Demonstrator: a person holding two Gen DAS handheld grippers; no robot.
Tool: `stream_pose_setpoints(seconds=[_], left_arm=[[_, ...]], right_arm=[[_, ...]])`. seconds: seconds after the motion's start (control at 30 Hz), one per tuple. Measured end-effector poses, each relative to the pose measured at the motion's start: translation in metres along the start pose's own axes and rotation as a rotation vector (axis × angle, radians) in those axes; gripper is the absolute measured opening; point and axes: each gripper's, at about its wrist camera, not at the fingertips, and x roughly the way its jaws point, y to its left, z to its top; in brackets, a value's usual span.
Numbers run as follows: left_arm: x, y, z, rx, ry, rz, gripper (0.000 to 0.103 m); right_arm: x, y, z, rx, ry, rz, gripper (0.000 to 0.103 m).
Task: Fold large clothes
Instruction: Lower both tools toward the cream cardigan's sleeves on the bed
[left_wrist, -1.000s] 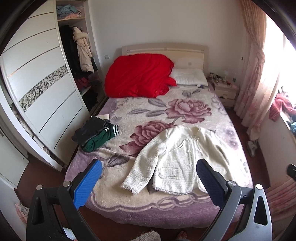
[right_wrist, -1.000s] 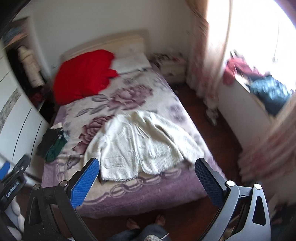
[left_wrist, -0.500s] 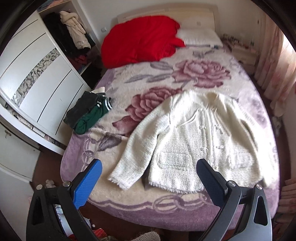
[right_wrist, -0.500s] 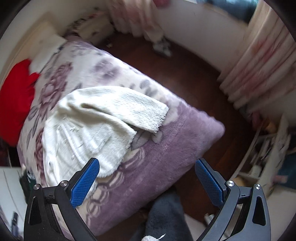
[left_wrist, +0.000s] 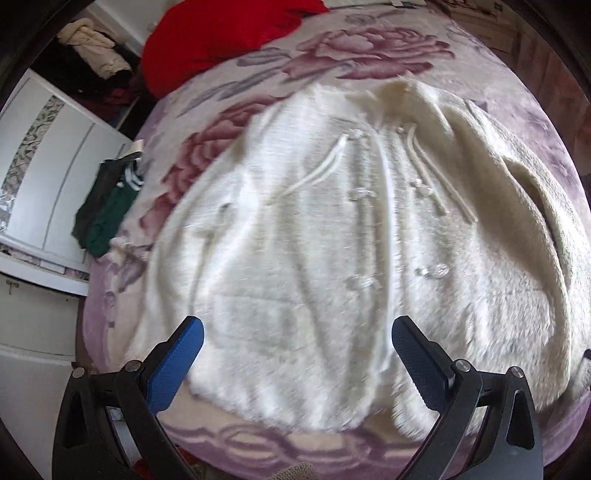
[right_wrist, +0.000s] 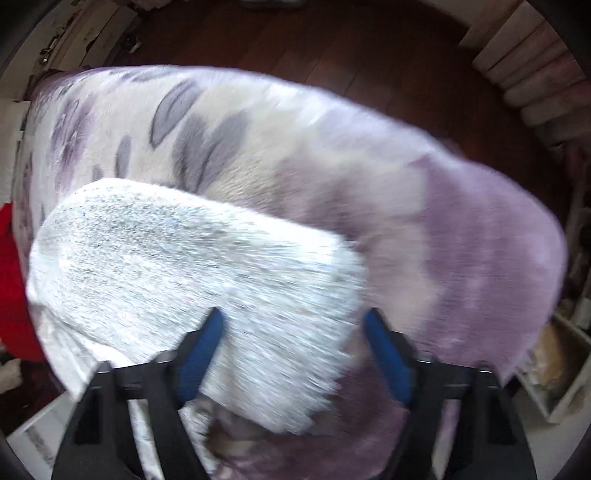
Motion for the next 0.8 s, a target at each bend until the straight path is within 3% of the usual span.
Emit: stream_pose_setpoints(seconds=[0.07, 0.23, 0.33, 0.43, 0.47, 0.53, 0.6, 0.7, 0.8], left_arm=[[0.008, -0.025, 0.012, 0.029, -0.005, -0.032, 0.103], [0.011, -0.079, 0.038, 0.116, -0.048, -0.113, 0.103], [0.015, -0.108, 0.055, 0.156, -0.056, -0.153, 0.103], [0.017, -0.130, 0.065, 0.180, -0.067, -0.172, 0.103], [0.018, -0.134, 0.067, 0.183, -0.065, -0.174, 0.103], [0.021, -0.139, 0.071, 0.182, -0.056, -0.187, 0.103], [0.024, -0.142, 0.073, 0.188, -0.050, -0.182, 0.103], [0.036, -0.146, 0.083, 0.193, -0.037, -0.170, 0.103], [0.047, -0.146, 0.082, 0.182, -0.005, -0.170, 0.103]], right_arm=[[0.003, 0.012, 0.001, -0.038, -0.023, -0.003, 0.014], [-0.074, 0.044, 0.021, -0.138, -0.323, -0.021, 0.013], [-0.091, 0.056, 0.051, -0.182, -0.407, -0.048, 0.013], [-0.056, 0.055, 0.086, -0.170, -0.303, -0.051, 0.024], [-0.043, 0.051, 0.092, -0.140, -0.255, -0.053, 0.036], [-0.030, 0.034, 0.092, -0.058, -0.195, -0.039, 0.047], [-0.030, 0.018, 0.075, 0.032, -0.192, 0.023, 0.068], [-0.024, -0.014, 0.037, 0.213, -0.161, 0.142, 0.072], [0.015, -0.030, 0.014, 0.389, -0.060, 0.324, 0.072]])
